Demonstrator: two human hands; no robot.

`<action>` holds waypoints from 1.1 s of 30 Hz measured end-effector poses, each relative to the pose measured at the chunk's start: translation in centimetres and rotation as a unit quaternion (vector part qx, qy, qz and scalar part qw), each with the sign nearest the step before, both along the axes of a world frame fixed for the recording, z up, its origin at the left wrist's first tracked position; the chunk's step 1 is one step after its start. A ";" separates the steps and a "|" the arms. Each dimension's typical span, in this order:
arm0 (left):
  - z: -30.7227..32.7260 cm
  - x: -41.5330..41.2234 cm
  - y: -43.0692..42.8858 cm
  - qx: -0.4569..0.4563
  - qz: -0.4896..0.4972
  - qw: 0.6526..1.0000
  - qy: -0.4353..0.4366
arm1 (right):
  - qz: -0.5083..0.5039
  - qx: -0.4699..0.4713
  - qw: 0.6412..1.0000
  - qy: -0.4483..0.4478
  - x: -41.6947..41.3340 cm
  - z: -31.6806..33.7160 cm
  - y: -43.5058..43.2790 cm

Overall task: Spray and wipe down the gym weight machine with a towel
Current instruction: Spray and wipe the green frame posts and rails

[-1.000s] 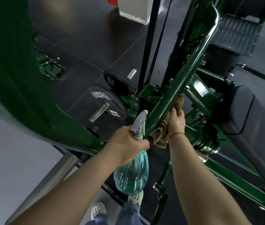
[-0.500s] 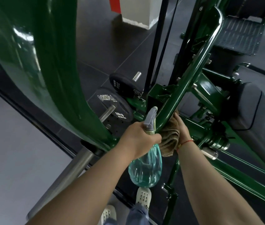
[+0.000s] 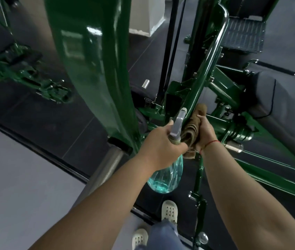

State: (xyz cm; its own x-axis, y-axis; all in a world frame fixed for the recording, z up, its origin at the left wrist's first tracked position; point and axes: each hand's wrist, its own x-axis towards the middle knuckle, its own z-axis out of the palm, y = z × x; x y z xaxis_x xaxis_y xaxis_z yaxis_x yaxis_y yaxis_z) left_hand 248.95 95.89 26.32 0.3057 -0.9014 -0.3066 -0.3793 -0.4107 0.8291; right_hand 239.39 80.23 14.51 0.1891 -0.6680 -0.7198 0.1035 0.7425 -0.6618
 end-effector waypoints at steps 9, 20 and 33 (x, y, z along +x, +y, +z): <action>0.0 0.6 7.9 -0.028 -0.010 0.999 0.016 | -0.034 0.032 0.999 -0.019 1.3 0.0 9.0; -0.9 4.0 12.1 -0.134 0.091 0.987 0.012 | -0.076 -0.198 0.976 0.041 -1.0 7.2 10.6; -4.3 5.9 13.4 -0.204 0.047 0.978 0.003 | 0.261 -0.527 0.639 0.496 5.6 7.1 11.9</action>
